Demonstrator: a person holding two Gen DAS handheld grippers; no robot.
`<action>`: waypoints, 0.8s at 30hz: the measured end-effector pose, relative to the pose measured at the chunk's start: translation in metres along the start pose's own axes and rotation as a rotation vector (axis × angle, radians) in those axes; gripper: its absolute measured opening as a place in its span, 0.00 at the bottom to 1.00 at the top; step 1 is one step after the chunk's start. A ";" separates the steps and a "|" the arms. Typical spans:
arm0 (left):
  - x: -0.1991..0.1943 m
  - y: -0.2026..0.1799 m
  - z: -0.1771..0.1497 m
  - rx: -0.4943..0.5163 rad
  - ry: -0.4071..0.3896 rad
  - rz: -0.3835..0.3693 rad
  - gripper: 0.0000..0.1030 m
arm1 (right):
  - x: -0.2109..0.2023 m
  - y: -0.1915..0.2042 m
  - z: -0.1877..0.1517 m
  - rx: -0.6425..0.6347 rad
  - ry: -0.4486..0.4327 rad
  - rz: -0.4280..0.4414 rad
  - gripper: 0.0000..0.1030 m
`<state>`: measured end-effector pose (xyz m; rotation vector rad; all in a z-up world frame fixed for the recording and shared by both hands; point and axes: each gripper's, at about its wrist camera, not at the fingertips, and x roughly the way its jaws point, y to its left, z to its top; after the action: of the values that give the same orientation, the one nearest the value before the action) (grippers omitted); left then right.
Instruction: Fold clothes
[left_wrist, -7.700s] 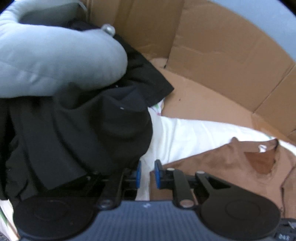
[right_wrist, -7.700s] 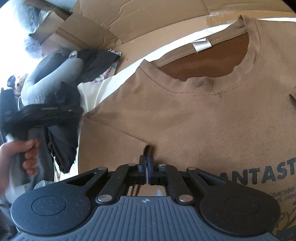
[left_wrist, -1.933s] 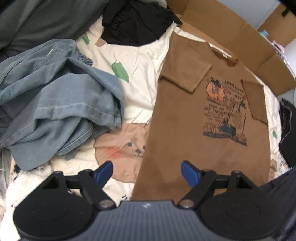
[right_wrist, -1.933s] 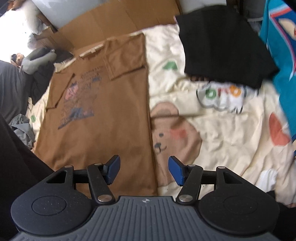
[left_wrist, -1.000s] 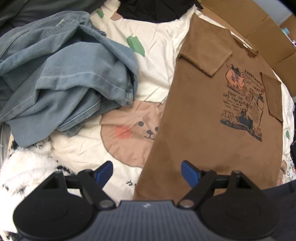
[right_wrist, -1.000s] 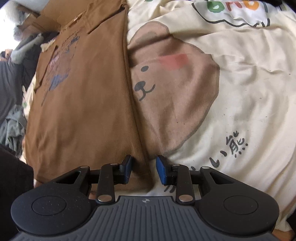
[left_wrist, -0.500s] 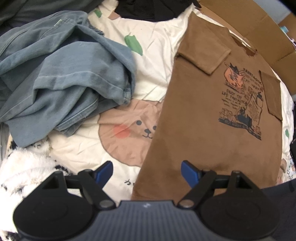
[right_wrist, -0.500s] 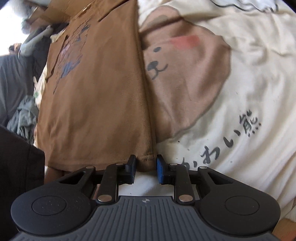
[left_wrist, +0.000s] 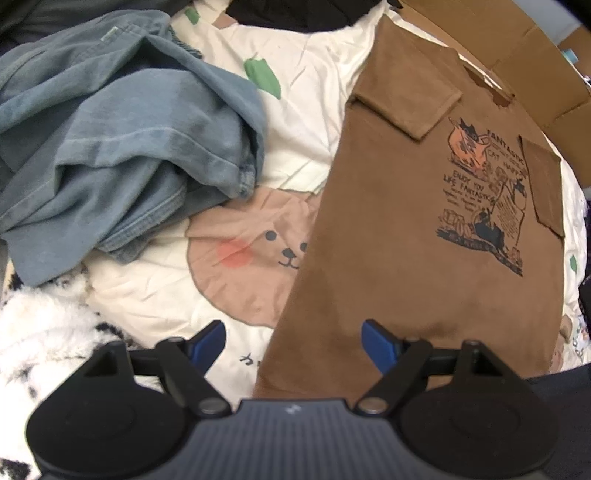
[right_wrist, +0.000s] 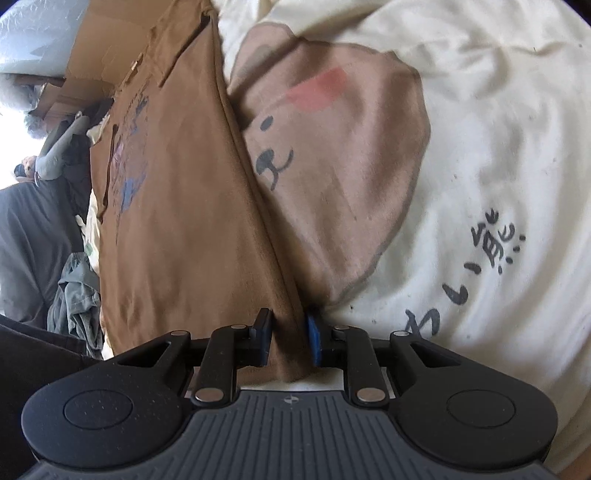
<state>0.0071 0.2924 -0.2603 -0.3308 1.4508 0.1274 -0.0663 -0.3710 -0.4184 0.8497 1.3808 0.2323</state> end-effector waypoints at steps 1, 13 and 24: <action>0.002 0.000 0.000 0.000 0.002 -0.004 0.80 | 0.001 0.000 -0.001 0.003 0.006 -0.002 0.25; 0.021 0.011 0.003 -0.030 -0.007 -0.067 0.80 | -0.009 0.017 -0.005 -0.038 -0.058 -0.120 0.06; 0.065 0.025 0.001 -0.046 0.061 -0.107 0.53 | -0.030 0.039 -0.002 -0.081 -0.078 -0.207 0.06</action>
<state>0.0089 0.3086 -0.3281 -0.4520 1.4890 0.0646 -0.0619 -0.3616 -0.3706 0.6372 1.3661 0.0930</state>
